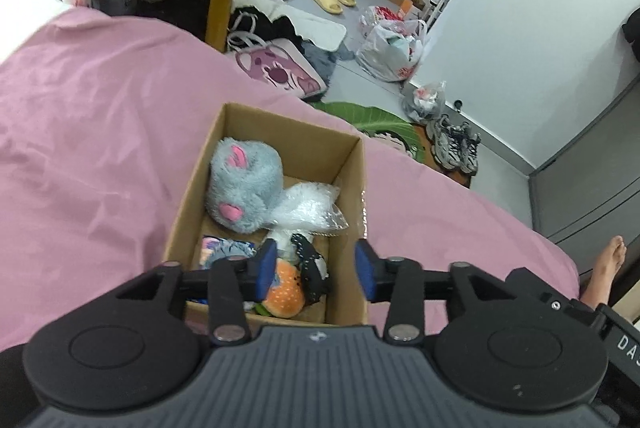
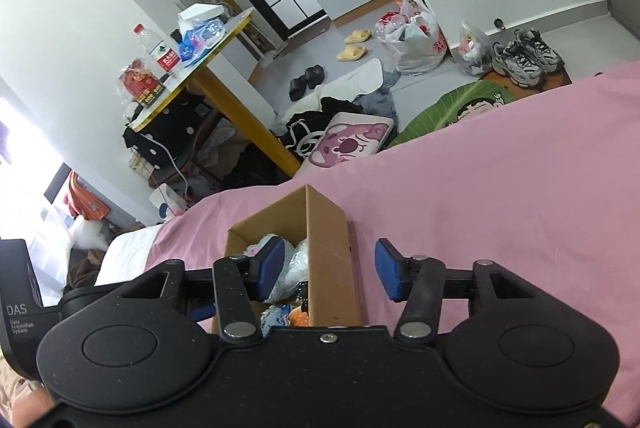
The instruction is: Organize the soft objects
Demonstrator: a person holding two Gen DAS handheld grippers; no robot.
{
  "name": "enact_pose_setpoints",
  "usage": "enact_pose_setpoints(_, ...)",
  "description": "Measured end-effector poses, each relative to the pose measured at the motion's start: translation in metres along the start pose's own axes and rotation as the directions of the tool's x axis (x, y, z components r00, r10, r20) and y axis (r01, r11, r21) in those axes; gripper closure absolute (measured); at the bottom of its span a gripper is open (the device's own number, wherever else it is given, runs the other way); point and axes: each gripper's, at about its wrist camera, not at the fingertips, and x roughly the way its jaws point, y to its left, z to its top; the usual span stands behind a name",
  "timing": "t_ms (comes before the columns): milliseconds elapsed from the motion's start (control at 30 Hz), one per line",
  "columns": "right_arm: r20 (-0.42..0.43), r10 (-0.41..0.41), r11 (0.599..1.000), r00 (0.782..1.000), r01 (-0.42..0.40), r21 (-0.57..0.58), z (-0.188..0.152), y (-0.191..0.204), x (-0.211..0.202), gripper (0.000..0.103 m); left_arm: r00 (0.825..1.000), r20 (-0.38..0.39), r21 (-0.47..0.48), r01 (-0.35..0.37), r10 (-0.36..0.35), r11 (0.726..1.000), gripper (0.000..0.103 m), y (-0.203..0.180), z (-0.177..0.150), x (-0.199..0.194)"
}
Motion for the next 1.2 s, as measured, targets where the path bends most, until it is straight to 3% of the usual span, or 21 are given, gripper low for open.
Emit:
enact_pose_setpoints(300, -0.007, 0.017, 0.999, 1.000, -0.018, -0.042, -0.001, 0.001, -0.019, 0.033, 0.998, 0.033, 0.034, -0.059, 0.058, 0.998, 0.032, -0.010, -0.006, -0.029)
enact_pose_setpoints(433, 0.006, 0.023, 0.998, 1.000, -0.022, -0.062, 0.001, 0.001, -0.030, 0.018, 0.996, 0.042, 0.064, -0.082, 0.080, 0.995, 0.024, -0.016, -0.010, -0.041)
enact_pose_setpoints(700, 0.004, 0.017, 0.996, 1.000, -0.016, -0.083, 0.005, 0.000, -0.049, 0.000, 0.993, 0.048, 0.106, -0.116, 0.112, 0.988, 0.019, -0.019, -0.018, -0.067)
enact_pose_setpoints(1200, 0.018, -0.018, 0.991, 1.000, 0.020, -0.133, -0.003, 0.011, -0.089, 0.000, 0.988, 0.093, 0.169, -0.136, 0.122, 0.976, 0.003, -0.023, -0.040, -0.118)
